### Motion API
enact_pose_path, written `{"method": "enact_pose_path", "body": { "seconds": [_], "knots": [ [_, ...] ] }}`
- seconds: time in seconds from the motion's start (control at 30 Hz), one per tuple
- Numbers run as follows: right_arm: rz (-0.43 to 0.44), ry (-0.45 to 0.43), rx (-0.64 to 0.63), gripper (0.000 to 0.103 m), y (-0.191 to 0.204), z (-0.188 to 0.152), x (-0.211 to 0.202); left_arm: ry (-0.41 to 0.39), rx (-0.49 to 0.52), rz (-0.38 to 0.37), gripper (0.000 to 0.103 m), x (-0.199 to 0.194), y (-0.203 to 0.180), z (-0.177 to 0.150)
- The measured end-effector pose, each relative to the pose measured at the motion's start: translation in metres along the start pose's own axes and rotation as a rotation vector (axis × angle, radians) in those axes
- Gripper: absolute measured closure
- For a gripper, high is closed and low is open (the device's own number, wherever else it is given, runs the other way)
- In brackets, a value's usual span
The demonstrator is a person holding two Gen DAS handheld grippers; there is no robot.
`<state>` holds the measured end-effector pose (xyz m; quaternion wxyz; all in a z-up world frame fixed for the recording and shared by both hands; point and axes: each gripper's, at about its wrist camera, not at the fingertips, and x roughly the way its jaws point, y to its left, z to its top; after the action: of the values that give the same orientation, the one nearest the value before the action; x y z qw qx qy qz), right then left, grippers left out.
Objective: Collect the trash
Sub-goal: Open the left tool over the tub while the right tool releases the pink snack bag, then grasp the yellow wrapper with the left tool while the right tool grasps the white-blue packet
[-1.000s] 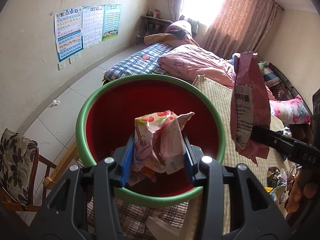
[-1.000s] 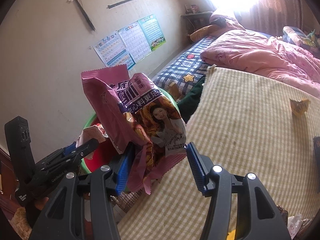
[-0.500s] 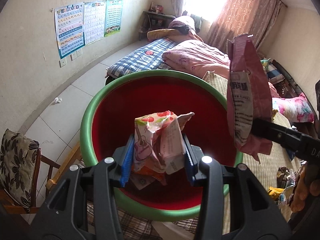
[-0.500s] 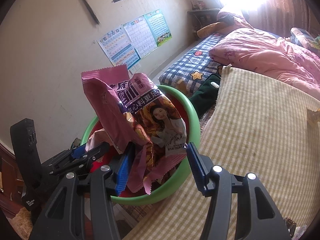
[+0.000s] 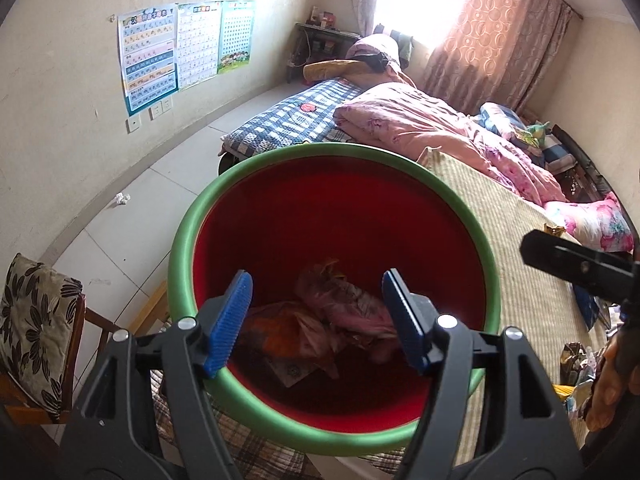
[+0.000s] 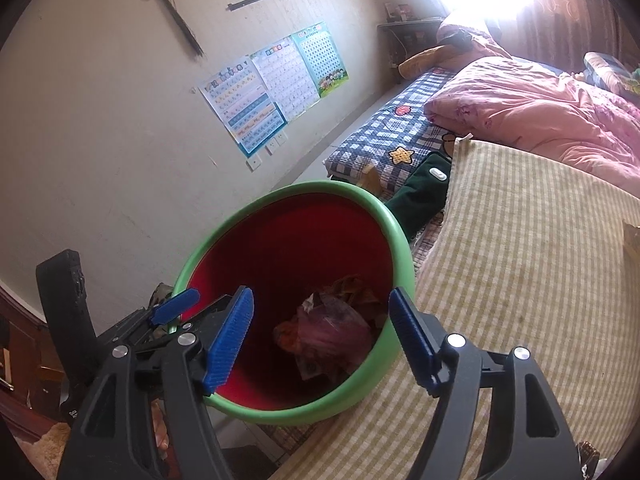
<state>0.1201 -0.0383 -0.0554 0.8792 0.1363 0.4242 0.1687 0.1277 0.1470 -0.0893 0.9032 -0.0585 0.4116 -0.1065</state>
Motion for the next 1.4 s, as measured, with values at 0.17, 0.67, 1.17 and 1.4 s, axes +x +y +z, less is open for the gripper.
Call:
{"method": "enact_pose_path", "body": {
  "seconds": [0.17,0.67,1.17,1.4],
  "knots": [
    [-0.007,-0.041,0.006,0.027,-0.007,-0.003,-0.021,-0.010,-0.004,-0.003,0.038,-0.006,-0.008,-0.001],
    [-0.146,-0.065,0.081,0.021,-0.110,-0.060,-0.118,0.011,0.079,-0.125,0.037,-0.025,-0.111,-0.035],
    [-0.160,0.103,0.035,0.021,-0.167,-0.109,-0.142,0.252,0.232,-0.276,0.034,-0.007,-0.223,-0.111],
    [-0.110,0.161,-0.046,0.021,-0.157,-0.117,-0.132,0.297,0.161,-0.265,0.077,0.002,-0.217,-0.131]
  ]
}}
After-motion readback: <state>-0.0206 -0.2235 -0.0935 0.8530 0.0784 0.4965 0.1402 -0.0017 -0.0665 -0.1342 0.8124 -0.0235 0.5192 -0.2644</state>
